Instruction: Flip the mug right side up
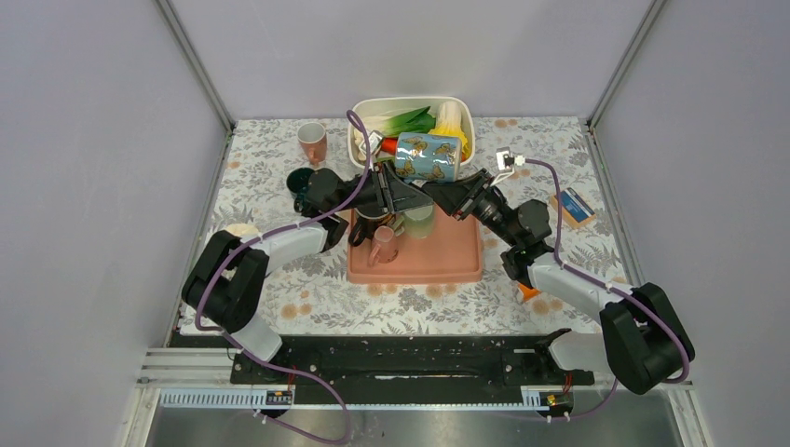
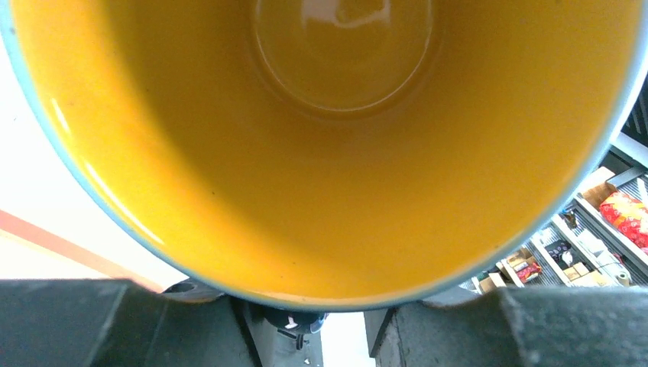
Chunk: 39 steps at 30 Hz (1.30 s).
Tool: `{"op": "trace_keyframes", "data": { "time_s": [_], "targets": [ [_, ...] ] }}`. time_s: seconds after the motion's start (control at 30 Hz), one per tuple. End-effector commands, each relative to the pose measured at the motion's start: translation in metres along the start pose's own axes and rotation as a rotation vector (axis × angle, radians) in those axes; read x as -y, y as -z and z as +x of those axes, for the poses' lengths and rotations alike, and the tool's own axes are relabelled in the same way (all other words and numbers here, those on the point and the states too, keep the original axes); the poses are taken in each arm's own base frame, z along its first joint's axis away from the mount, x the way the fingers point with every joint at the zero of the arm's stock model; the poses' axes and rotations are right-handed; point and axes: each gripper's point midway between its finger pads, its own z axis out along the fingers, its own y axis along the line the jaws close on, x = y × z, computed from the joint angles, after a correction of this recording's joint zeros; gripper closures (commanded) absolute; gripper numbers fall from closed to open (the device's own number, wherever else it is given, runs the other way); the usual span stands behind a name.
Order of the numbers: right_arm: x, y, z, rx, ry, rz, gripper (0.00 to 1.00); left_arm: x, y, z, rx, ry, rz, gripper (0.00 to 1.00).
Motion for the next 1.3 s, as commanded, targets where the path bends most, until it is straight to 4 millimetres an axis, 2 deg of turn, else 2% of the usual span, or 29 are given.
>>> {"op": "trace_keyframes", "data": {
  "time_s": [0.0,0.23,0.57,0.6,0.67,0.7,0.73,1.03,1.17,1.27],
  "targets": [
    [-0.012,-0.007,0.003,-0.039,0.039,-0.032,1.0,0.044,-0.009,-0.01,-0.004,-0.118,0.135,0.66],
    [-0.014,-0.011,0.004,-0.061,0.014,-0.039,1.0,0.043,-0.009,-0.008,-0.012,-0.125,0.136,0.67],
    [-0.017,-0.011,0.004,-0.062,0.035,-0.055,1.0,0.042,-0.009,-0.008,-0.015,-0.112,0.134,0.8],
    [-0.017,-0.011,0.003,-0.062,0.031,-0.054,1.0,0.043,-0.009,-0.007,-0.017,-0.111,0.137,0.78],
    [-0.019,-0.011,0.004,-0.068,0.025,-0.062,1.0,0.044,-0.009,-0.008,-0.017,-0.113,0.139,0.65],
    [-0.02,-0.012,0.003,-0.071,0.023,-0.065,1.0,0.044,-0.009,-0.008,-0.018,-0.113,0.138,0.61],
    [-0.022,-0.012,0.004,-0.075,0.023,-0.07,1.0,0.043,-0.009,-0.007,-0.018,-0.111,0.135,0.62],
    [-0.024,-0.013,0.006,-0.1,0.031,-0.085,1.0,0.037,-0.01,-0.007,-0.026,-0.096,0.117,0.82],
    [-0.027,-0.013,0.007,-0.106,0.04,-0.105,1.0,0.033,-0.011,-0.006,-0.03,-0.086,0.106,1.0],
    [-0.026,-0.012,0.007,-0.105,0.06,-0.102,1.0,0.031,-0.011,-0.006,-0.032,-0.086,0.097,1.0]
  ]
}}
